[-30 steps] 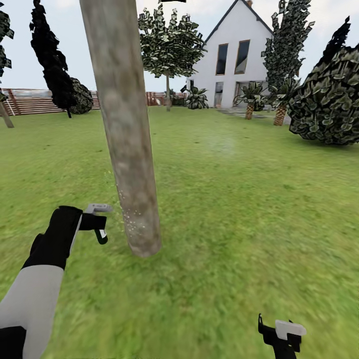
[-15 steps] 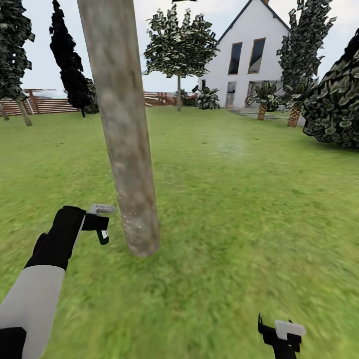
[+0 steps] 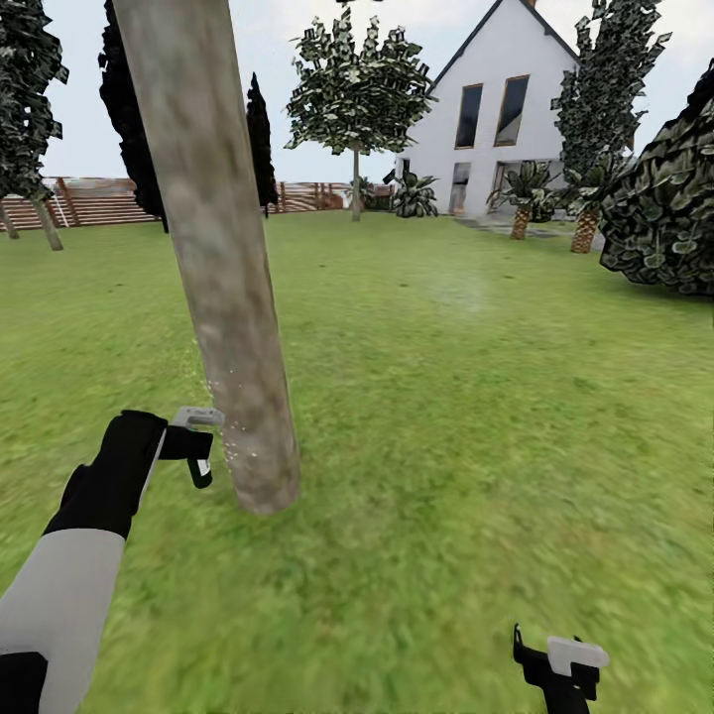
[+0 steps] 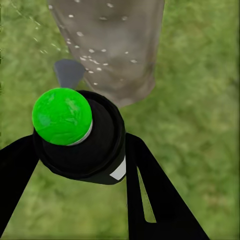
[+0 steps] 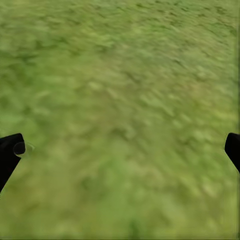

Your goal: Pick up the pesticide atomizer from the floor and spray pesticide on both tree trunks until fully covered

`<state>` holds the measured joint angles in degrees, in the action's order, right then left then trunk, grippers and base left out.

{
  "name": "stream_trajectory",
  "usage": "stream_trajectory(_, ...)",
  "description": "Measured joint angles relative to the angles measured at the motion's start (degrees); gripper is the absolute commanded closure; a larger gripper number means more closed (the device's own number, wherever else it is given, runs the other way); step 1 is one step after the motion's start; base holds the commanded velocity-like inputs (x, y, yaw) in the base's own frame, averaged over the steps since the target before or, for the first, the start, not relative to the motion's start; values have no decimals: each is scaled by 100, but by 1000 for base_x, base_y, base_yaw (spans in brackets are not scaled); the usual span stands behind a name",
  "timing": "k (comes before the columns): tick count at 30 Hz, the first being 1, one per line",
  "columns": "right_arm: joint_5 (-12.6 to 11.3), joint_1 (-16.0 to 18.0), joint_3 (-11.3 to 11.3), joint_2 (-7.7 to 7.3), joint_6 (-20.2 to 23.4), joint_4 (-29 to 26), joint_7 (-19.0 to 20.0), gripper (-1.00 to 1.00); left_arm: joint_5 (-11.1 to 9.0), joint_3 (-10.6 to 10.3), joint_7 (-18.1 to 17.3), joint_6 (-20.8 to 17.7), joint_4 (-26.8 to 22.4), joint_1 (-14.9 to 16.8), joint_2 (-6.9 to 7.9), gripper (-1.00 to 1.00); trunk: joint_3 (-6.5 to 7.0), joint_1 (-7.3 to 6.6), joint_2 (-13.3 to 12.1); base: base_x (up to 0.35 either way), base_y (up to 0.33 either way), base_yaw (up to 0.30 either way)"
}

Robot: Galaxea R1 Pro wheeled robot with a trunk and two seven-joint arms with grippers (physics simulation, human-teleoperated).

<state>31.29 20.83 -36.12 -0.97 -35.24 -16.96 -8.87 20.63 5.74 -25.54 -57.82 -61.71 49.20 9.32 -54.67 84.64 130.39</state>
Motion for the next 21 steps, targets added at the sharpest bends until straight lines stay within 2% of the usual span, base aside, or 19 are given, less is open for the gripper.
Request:
stream_trajectory(3,0,0,0,0,0,0,0,-100,-7,-2,0,3,-5,-14,-1,100,0,0,0,-1,-3,15)
stream_trajectory(6,-1,0,-1,0,0,0,1,-100,-11,-19,-50,3,7,116,35,100,1,0,0,0,0,168)
stream_trajectory(8,0,0,0,0,0,0,0,-100,-11,-261,-405,1,50,265,248,100,0,0,0,0,0,46)
stream_trajectory(9,0,0,0,0,0,0,0,-100,-19,-501,-793,-3,58,293,449,100,0,0,0,0,0,9)
stream_trajectory(10,0,0,0,0,0,0,1,-100,-11,-611,-958,-3,61,293,527,100,0,0,0,0,0,6)
stream_trajectory(12,0,0,0,0,0,0,0,-100,-8,-662,-1036,-2,62,287,559,100,0,0,0,0,0,2)
stream_trajectory(17,0,0,0,0,0,0,2,-100,-2,-688,-1081,-25,-7,255,545,100,0,0,0,0,-238,13)
stream_trajectory(21,0,0,0,0,0,0,0,-100,-4,-688,-1081,-28,-8,248,568,100,0,0,0,0,-271,248)
